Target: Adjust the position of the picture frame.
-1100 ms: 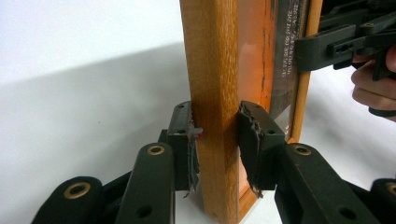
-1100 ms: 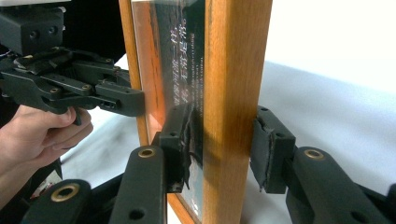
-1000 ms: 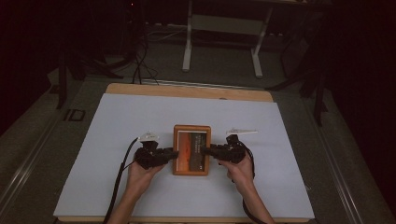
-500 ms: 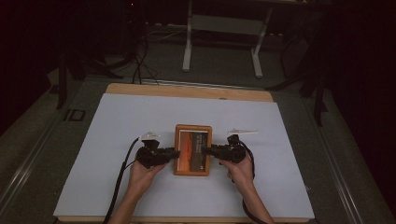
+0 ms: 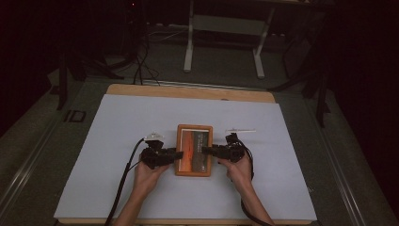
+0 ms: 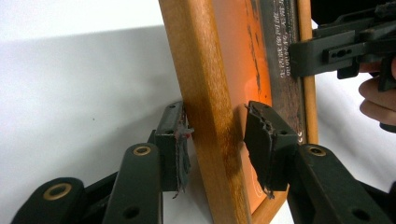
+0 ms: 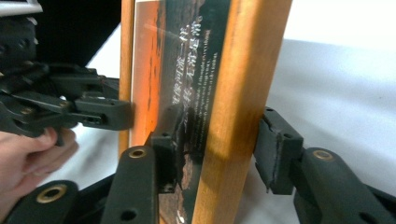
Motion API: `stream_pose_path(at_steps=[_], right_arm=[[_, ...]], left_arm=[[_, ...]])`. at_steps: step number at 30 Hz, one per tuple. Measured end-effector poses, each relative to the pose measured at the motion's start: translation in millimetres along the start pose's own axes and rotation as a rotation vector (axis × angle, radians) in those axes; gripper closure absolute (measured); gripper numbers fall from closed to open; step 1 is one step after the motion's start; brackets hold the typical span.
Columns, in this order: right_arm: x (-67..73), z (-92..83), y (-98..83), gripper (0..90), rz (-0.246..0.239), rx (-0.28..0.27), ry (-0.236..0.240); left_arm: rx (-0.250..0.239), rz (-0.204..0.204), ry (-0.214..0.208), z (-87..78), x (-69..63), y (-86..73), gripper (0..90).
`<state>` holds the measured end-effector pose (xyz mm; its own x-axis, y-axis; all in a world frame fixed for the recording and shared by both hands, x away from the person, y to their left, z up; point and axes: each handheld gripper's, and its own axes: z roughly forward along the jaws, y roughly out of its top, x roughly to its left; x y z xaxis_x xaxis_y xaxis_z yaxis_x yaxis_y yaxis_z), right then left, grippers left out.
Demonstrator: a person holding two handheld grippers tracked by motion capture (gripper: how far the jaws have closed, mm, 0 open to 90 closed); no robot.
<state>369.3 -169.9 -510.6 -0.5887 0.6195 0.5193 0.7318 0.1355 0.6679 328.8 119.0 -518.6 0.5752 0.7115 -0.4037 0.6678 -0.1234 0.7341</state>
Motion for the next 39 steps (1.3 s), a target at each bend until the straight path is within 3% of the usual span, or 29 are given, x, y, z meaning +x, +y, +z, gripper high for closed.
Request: stream_pose_path(at_steps=[7,13,18,21,25,31,36,39], right_arm=[[2.0,4.2,1.0,52.1,-0.012,0.017,-0.047],[-5.5,10.5,3.8,50.2,0.025,0.057,-0.057],[-8.9,12.1,3.4,50.3,0.034,0.069,-0.069],[-12.5,13.3,1.9,51.3,0.045,0.080,-0.088],[-15.9,12.8,0.6,52.1,0.049,0.075,-0.075],[-16.8,12.4,-1.2,51.8,0.043,0.070,-0.064],[-14.0,7.4,-5.7,45.9,0.004,0.045,-0.105],[-11.8,2.1,-7.2,42.0,-0.030,0.028,-0.125]], left_arm=[[0.016,-0.023,-0.017,4.2,5.7,0.9,57.6],[0.027,-0.056,-0.043,12.0,14.1,0.2,55.1],[0.045,-0.060,-0.029,18.0,14.7,-0.3,51.2],[0.054,-0.103,-0.040,22.1,18.9,-1.5,49.2],[0.052,-0.096,-0.041,22.3,19.0,-1.7,48.6],[0.057,-0.035,-0.011,23.6,13.0,-2.2,43.6],[0.055,-0.005,0.017,22.9,7.7,-3.6,38.1],[0.030,0.001,0.029,20.7,3.7,-5.4,36.2]])
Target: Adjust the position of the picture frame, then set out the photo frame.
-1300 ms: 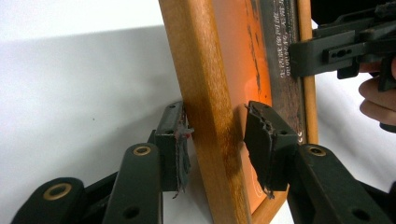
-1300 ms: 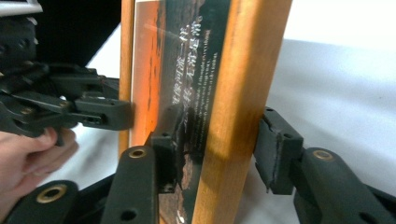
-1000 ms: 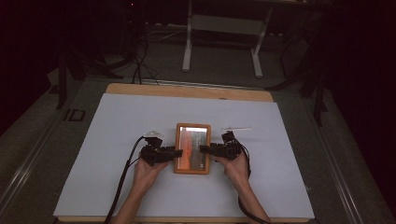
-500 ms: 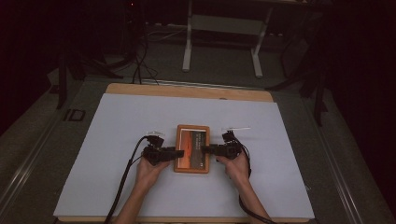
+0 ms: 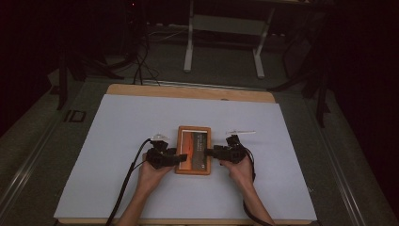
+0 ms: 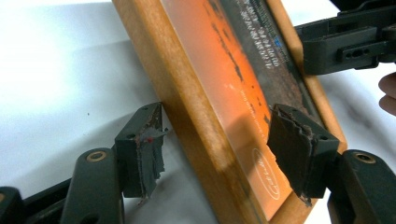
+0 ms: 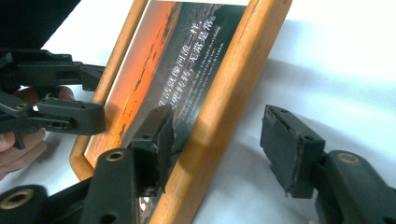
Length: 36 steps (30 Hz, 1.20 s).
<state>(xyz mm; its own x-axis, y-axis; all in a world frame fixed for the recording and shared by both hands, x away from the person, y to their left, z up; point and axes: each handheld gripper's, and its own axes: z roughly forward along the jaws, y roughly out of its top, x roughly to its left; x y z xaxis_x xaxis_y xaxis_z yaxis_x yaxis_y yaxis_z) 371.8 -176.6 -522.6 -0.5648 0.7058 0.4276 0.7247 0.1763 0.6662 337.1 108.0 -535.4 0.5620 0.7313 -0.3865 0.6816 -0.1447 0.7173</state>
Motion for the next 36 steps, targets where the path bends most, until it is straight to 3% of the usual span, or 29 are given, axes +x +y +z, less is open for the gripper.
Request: stream_pose_path(at_steps=[5,12,17,24,28,36], right_arm=[[3.5,-8.6,1.5,38.8,-0.065,-0.028,-0.003],[7.2,-16.9,5.4,36.9,-0.104,-0.053,-0.005],[13.7,-20.8,8.4,33.1,-0.146,-0.075,-0.029],[23.1,-19.3,19.2,33.0,-0.207,-0.088,-0.065],[29.4,-17.1,26.7,42.2,-0.248,-0.098,-0.091],[29.3,-13.3,40.4,77.2,-0.234,-0.130,-0.071]], left_arm=[[-0.022,0.002,0.003,-7.6,-1.2,-2.8,35.2],[-0.060,0.026,0.034,-25.9,-2.1,-7.1,35.1],[-0.068,0.064,0.073,-39.6,0.3,-12.9,35.7],[-0.112,0.066,0.073,-49.5,-0.4,-13.2,36.2],[-0.109,0.086,0.072,-51.1,-5.2,-13.1,36.2],[-0.135,0.084,0.066,-62.2,-8.0,-13.1,36.4]])
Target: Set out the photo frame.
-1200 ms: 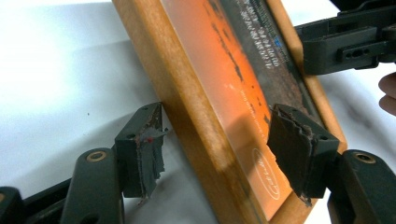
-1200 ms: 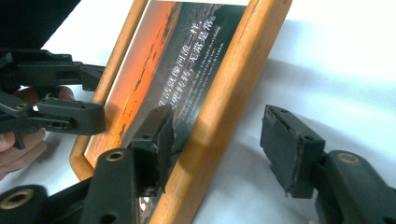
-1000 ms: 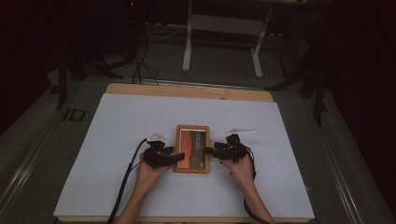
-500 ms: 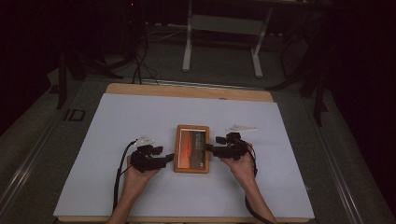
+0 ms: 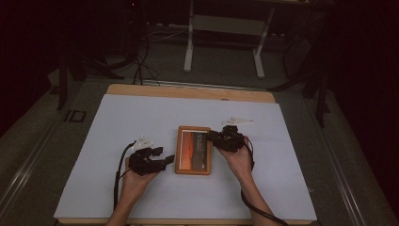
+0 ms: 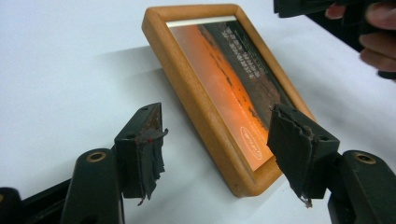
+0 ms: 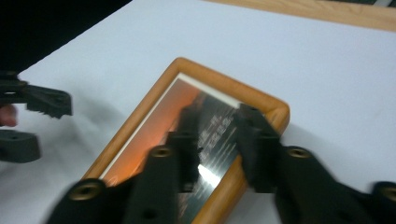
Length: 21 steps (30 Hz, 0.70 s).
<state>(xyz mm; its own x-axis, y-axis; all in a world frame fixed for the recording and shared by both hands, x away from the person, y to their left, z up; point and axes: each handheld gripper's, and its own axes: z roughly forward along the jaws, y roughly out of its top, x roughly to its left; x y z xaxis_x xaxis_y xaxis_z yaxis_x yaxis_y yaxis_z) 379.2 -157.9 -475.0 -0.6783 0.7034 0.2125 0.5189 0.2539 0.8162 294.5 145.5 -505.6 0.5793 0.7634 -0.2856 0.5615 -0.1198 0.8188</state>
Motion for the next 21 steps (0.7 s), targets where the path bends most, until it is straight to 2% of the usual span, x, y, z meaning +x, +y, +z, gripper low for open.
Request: stream_pose_path(at_steps=[3,8,15,21], right_arm=[[-0.2,3.2,1.5,89.6,-0.025,-0.007,-0.006],[0.8,11.0,5.0,90.0,-0.076,0.008,-0.049],[-0.8,22.4,9.7,90.0,-0.098,0.032,-0.089],[-4.7,30.9,7.1,90.0,-0.086,0.048,-0.101]], left_arm=[[-0.011,-0.002,-0.001,-4.4,-1.2,0.2,37.2],[-0.021,0.005,-0.007,-7.5,-3.2,0.9,37.9],[-0.013,0.020,-0.018,-6.2,-6.5,1.8,39.8],[-0.019,0.020,-0.017,-7.4,-7.0,2.8,39.5]])
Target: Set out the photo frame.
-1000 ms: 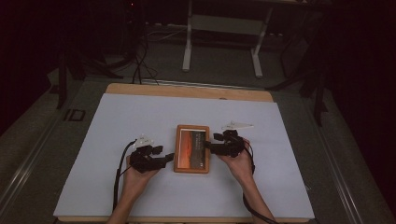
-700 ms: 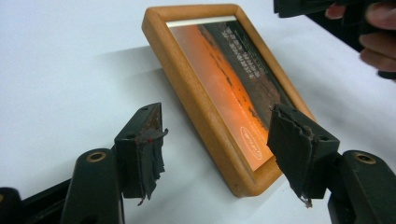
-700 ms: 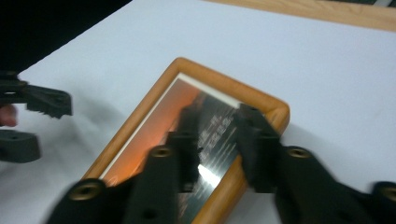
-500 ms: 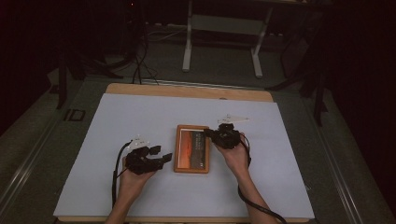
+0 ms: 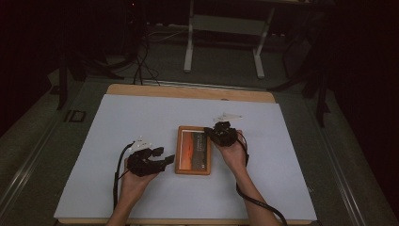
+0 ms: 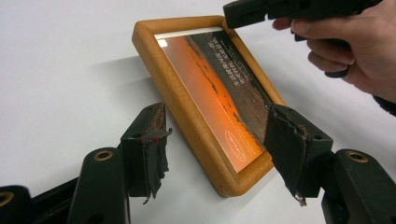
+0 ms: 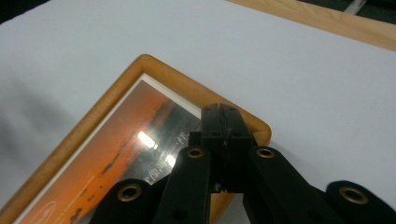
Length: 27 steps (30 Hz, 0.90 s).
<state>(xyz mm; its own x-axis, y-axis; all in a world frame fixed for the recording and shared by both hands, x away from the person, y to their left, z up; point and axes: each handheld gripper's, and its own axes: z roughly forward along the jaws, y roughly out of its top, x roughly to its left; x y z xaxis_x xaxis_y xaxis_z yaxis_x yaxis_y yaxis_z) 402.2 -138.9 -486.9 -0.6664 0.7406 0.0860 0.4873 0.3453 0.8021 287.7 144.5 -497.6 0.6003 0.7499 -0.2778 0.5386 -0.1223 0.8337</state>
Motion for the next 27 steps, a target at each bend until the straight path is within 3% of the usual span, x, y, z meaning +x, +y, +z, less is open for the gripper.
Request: stream_pose_path(at_steps=[27], right_arm=[[-8.4,10.2,-5.3,90.0,-0.014,0.018,-0.040]], left_arm=[[0.010,0.003,-0.018,1.8,-3.2,-0.3,42.4]])
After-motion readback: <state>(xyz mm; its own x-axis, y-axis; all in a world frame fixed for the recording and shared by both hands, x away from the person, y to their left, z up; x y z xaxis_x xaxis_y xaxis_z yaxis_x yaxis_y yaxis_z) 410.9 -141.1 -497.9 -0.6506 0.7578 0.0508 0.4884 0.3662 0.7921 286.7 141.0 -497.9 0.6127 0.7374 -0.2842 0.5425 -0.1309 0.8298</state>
